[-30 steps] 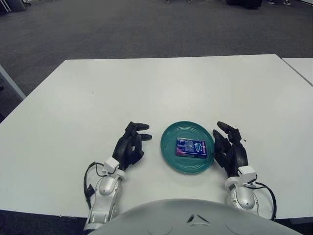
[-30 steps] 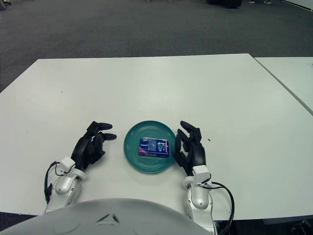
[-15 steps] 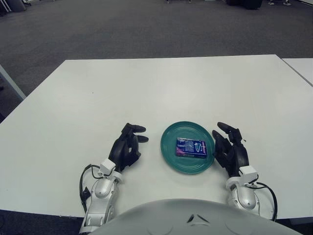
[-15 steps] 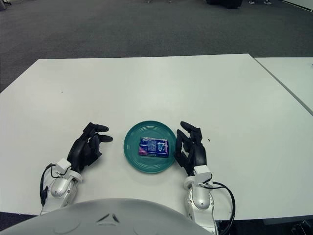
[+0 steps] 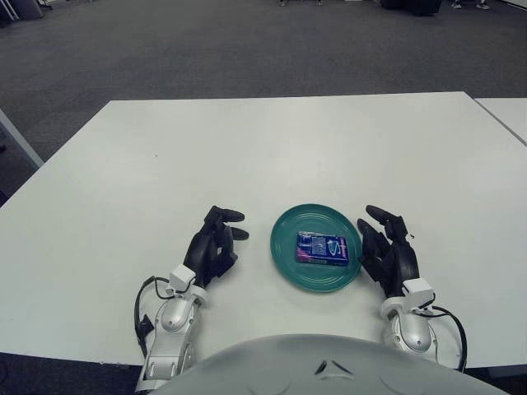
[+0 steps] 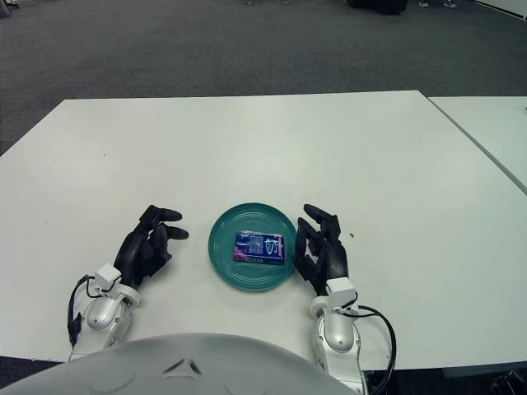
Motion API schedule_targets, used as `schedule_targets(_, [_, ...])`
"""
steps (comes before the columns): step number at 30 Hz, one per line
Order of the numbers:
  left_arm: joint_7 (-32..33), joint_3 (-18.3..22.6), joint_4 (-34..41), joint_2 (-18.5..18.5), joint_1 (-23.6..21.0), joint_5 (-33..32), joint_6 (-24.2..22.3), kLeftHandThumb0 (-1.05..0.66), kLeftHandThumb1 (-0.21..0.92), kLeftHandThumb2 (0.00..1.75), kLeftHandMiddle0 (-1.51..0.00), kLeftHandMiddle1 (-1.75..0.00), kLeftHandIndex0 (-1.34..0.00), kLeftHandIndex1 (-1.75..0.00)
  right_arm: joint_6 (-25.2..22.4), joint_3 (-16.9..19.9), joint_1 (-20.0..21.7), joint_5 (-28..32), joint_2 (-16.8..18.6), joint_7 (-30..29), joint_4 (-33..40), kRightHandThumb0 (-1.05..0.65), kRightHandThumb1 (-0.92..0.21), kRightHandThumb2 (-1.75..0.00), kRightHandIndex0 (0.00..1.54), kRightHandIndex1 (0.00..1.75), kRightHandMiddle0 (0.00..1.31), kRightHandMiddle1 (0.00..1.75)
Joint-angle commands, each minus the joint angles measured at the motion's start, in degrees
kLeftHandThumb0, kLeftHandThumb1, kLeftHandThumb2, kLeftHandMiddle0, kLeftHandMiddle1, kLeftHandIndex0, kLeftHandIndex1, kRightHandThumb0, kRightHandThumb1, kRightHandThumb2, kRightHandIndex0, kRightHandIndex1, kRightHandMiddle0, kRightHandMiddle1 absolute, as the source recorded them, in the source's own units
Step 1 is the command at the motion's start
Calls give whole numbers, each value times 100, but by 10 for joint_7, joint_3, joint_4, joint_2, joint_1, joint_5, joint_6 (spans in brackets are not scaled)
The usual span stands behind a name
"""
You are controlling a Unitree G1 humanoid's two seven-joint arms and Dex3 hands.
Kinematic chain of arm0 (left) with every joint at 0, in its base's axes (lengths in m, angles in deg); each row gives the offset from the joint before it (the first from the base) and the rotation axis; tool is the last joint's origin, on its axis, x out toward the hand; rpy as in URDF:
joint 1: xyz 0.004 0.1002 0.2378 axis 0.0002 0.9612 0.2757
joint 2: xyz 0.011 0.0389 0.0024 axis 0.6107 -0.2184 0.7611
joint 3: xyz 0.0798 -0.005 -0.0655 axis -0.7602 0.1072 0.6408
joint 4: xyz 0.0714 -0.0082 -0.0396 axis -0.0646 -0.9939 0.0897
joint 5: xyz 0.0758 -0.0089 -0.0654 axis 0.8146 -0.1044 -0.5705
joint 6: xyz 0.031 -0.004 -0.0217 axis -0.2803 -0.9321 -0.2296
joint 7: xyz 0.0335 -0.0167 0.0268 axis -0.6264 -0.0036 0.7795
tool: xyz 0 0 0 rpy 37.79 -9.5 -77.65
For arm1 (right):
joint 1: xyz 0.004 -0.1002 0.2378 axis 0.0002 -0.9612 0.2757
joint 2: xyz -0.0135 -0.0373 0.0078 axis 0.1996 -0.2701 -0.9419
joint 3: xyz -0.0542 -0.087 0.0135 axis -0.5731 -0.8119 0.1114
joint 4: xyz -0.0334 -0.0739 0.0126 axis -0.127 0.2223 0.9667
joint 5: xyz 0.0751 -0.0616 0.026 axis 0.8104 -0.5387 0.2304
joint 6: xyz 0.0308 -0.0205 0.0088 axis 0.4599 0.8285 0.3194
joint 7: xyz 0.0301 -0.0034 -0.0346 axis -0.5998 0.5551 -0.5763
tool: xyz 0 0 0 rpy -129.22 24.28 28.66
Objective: Put the gum into the plate.
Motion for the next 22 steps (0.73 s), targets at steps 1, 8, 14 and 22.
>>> schedule_targets(1, [7,1,-19,2,4,1,-26,-87,92,94,-41,-157,-23,-161,-34,6,-35,2,-6,1,-16,-68,-92,-75,39,30,0,98])
schedule_targets(8, [9,3,-27,-4,-1,0,-22,-86,92,94,-44,-158,-26,-161,-36,6,-36,0,-4,-2,-16,-68,-92,-74,40,31,0,98])
schedule_targets(14, [13,4,-27,-8,-2,0,-23,-86,92,95,-43,-158,-25,-161,-35,5,-37,0,-4,-3,-15,-67,-92,-74,40,32,0,99])
schedule_targets(22, [19,7,-26,-10,-5,0,-27,-87,92,93,-39,-168,-22,-166,-35,2,-38,0,-3,-2,-13,-68,-92,-74,40,31,0,99])
